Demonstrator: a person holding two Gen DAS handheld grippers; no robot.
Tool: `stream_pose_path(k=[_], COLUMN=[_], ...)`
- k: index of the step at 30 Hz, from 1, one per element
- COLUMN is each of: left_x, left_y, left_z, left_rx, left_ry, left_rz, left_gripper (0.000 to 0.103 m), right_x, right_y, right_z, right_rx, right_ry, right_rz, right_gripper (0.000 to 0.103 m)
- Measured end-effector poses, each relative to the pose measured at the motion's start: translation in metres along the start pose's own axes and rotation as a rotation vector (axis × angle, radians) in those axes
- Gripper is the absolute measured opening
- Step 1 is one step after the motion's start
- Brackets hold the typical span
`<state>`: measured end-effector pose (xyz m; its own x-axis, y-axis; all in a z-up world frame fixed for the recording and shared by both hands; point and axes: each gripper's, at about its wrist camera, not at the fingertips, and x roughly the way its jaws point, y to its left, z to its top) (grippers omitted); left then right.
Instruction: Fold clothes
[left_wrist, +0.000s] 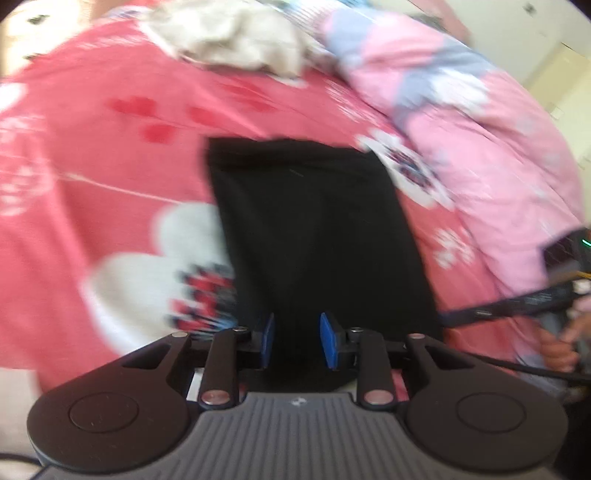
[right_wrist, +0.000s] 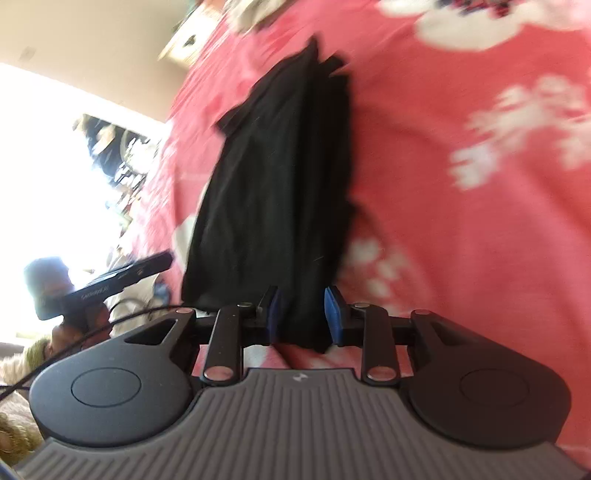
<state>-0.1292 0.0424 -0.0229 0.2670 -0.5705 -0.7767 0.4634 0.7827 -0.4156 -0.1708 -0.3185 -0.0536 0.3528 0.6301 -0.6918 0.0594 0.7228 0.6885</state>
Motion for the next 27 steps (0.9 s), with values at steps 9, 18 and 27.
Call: stream_pose_path(k=[9,18,27], left_x=[0.039,0.044,0.047], left_y=[-0.003,-0.016,-0.018], left_z=[-0.016,-0.023,-0.025], left_rx=[0.123,0.217,0.255], left_ry=[0.082,0.087,0.084], left_rz=[0.074,0.092,0.09], left_gripper=[0.019,0.032,0.033], right_x=[0.001,0.012,0.004], right_y=[-0.027,-0.018,-0.001], right_z=[-0.015,-0.019,-0.033], right_rx=[0.022,0.071,-0.182], right_ry=[-0.046,0.008,0.0], right_rz=[-0.161,-0.009,-0.189], right_gripper=[0.0,0.031,0.001])
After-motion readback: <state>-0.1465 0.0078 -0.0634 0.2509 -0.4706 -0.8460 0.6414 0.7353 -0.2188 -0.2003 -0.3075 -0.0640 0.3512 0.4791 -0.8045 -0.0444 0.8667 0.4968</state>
